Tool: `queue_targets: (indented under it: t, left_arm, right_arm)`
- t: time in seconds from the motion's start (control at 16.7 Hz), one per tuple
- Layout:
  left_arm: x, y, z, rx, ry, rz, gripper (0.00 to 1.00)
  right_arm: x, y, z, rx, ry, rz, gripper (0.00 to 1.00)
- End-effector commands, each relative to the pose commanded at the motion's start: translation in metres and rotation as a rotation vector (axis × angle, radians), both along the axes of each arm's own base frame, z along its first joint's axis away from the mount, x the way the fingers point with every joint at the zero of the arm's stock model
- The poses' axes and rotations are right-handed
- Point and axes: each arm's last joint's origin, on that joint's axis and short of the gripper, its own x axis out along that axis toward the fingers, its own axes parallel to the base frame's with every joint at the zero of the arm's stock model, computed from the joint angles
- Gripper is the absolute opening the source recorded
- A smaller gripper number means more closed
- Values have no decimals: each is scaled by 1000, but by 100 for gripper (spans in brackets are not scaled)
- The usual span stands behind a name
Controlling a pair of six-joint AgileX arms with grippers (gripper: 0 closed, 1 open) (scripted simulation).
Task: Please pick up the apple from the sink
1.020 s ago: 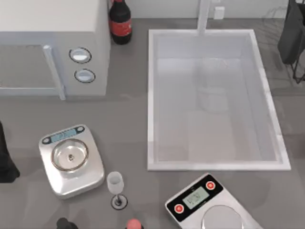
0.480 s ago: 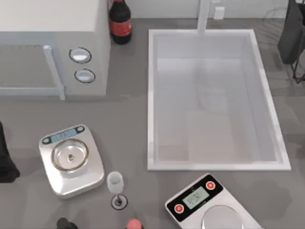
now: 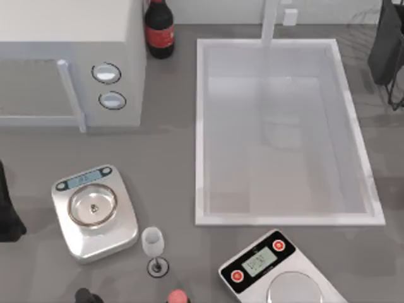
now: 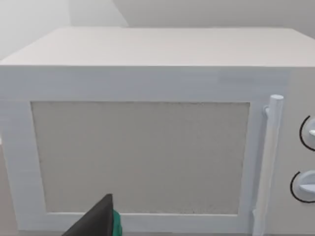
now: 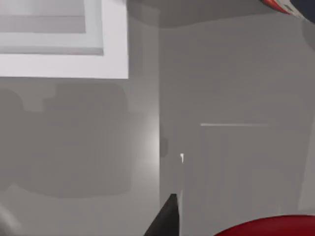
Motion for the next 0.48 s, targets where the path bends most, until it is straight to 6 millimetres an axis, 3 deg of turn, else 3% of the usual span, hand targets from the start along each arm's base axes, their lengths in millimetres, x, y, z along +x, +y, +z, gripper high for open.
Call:
queue_targets:
  t: [0.3,0.48]
  left_arm:
    - [0,0,0,0,0,0,100]
    - [0,0,0,0,0,0,100]
  right_arm:
    - [-3,-9,-42,-25,16,-4,0]
    - [-4,-17,-49,-49,9,-13,0]
